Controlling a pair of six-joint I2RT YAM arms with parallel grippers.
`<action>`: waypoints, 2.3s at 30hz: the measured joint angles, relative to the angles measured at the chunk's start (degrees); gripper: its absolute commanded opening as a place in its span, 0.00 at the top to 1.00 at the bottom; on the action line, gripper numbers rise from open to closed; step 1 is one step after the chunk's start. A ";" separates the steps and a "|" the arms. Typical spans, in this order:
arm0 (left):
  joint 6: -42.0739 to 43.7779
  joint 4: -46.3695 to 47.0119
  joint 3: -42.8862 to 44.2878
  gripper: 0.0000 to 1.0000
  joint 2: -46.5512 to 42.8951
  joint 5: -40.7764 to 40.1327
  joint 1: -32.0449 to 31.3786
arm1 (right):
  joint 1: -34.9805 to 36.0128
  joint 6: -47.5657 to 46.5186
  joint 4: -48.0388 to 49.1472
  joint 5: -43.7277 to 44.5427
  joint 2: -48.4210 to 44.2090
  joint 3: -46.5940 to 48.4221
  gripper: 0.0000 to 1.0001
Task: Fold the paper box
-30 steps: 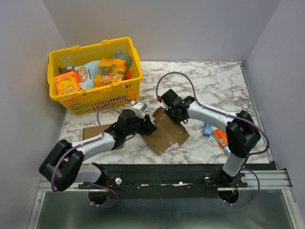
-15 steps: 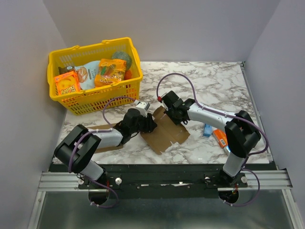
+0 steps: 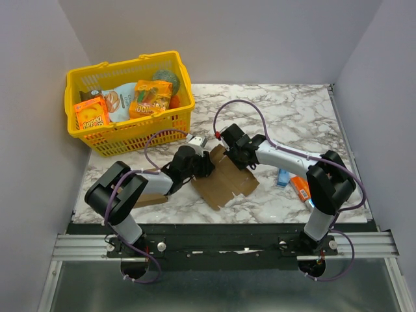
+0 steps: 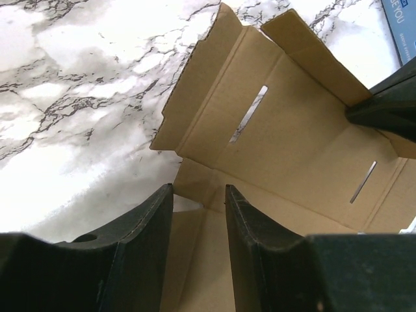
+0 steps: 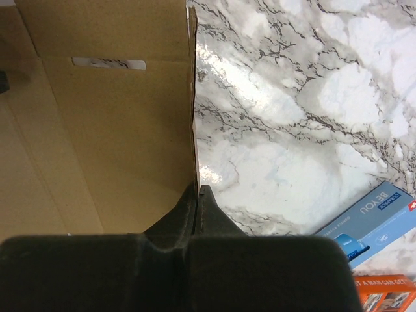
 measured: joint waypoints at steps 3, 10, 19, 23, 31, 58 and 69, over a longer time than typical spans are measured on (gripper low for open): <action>0.20 0.37 0.02 0.55 0.04 -0.66 -0.46 | 0.00 -0.02 -0.02 0.00 0.00 0.00 0.99; 0.28 1.27 0.15 0.57 0.39 -2.10 -2.97 | -0.02 -0.02 -0.42 0.00 0.00 -0.13 0.99; -0.90 4.13 0.00 0.57 0.98 -2.29 -5.97 | -0.02 0.02 -0.46 0.00 0.00 -0.13 0.99; -2.10 5.84 0.00 0.58 3.32 -1.84 -6.05 | -0.15 0.02 -0.46 0.07 0.00 -0.13 0.99; -3.67 6.71 -0.39 0.57 4.68 -1.01 -6.47 | -0.13 -0.11 0.98 0.35 -0.48 -1.57 0.99; -9.66 4.63 -0.83 0.43 -8.46 1.01 0.20 | 2.25 -1.88 5.38 -4.46 -9.40 -6.45 0.99; -15.87 14.69 -3.65 0.46 -1.68 5.88 4.17 | 2.25 -2.56 7.80 -6.84 -11.41 -9.03 0.99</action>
